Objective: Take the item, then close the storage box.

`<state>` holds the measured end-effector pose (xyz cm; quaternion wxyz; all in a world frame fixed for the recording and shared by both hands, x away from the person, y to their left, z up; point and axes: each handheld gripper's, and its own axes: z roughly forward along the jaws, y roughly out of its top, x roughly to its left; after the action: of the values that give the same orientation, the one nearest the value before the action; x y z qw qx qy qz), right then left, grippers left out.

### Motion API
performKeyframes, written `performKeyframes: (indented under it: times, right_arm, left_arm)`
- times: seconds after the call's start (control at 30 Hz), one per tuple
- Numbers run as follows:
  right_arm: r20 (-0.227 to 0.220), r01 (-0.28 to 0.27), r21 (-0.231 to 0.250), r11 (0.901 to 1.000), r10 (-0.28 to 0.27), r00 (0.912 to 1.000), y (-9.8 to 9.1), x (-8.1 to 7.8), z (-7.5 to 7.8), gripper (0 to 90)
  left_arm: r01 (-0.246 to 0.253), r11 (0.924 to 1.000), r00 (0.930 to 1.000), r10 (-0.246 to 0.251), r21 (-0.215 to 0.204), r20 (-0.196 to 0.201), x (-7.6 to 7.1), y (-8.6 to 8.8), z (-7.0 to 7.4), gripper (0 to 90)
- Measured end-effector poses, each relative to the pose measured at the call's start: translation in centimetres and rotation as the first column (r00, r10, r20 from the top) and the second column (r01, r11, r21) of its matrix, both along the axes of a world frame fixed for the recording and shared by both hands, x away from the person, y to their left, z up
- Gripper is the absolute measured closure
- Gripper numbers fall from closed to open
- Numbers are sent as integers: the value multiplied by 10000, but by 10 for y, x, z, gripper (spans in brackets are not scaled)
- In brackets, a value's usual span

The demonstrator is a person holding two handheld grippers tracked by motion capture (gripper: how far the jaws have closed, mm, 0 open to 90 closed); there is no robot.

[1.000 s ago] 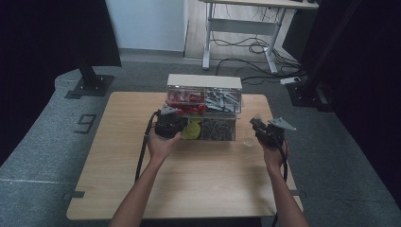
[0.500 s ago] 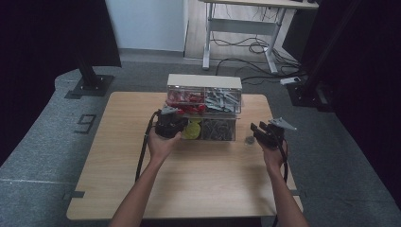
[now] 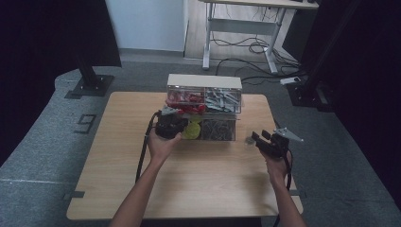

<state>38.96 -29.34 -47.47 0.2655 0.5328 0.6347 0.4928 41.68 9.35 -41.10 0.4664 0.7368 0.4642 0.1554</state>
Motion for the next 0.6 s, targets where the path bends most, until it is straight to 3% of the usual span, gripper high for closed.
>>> performKeyframes:
  times: [0.4, 0.6]
  right_arm:
    - [-165, -559, -52, 9984, 559, 9983, 0, -29, -19, 433]
    - [-171, -830, -326, 9960, 824, 9964, 3, -46, -29, 426]
  left_arm:
    - [-93, 10000, 10000, 93, -11, 14, 0, 4, -4, 875]
    - [-141, 9999, 9999, 141, 24, -11, -1, 4, -5, 875]
